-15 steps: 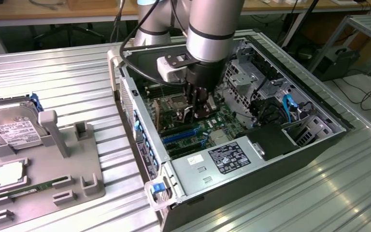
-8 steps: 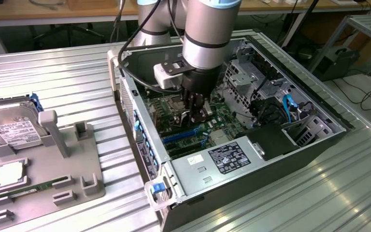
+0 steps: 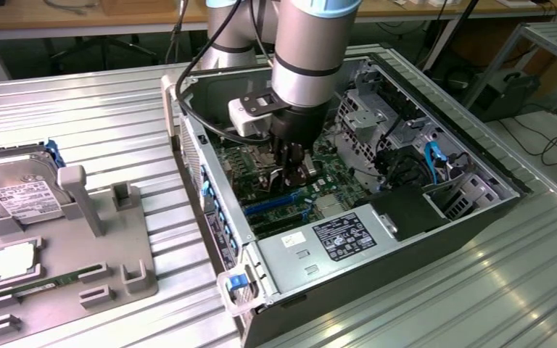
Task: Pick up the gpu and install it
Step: 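Insert the gpu into the slot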
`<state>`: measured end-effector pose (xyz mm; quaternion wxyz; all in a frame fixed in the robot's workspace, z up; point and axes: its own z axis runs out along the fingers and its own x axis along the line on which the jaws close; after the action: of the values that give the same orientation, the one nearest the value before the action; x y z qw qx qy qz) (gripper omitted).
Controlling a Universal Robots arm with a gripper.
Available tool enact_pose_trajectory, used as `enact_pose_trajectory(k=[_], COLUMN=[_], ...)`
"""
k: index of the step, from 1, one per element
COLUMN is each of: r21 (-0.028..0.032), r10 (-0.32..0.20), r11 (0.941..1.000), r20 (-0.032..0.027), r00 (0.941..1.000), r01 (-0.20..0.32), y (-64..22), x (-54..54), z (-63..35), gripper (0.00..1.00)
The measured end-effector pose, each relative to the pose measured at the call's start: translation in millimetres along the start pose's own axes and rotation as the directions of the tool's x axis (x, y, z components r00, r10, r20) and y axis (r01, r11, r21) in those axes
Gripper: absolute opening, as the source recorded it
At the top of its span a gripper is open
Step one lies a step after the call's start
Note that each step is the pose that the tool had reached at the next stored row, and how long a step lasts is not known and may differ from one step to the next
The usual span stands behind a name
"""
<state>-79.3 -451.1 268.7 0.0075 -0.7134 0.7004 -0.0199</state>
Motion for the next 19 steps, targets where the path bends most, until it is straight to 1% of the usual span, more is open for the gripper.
enact_pose_trajectory(k=[10, 12, 14, 19], r21=[0.0000, 0.0001, 0.0002, 0.0002], r10=[0.000, 0.000, 0.000, 0.000], r11=[1.0000, 1.0000, 1.0000, 1.0000], r20=[0.0001, 0.0017, 0.0068, 0.0068], r00=[1.0000, 1.0000, 1.0000, 1.0000], r01=[0.000, 0.000, 0.000, 0.000], y=[0.0, 0.1, 0.1, 0.6], x=[0.0, 0.0, 0.0, 1.1], z=[0.1, 0.3, 0.4, 0.7], gripper=[0.27, 0.27, 0.27, 0.27])
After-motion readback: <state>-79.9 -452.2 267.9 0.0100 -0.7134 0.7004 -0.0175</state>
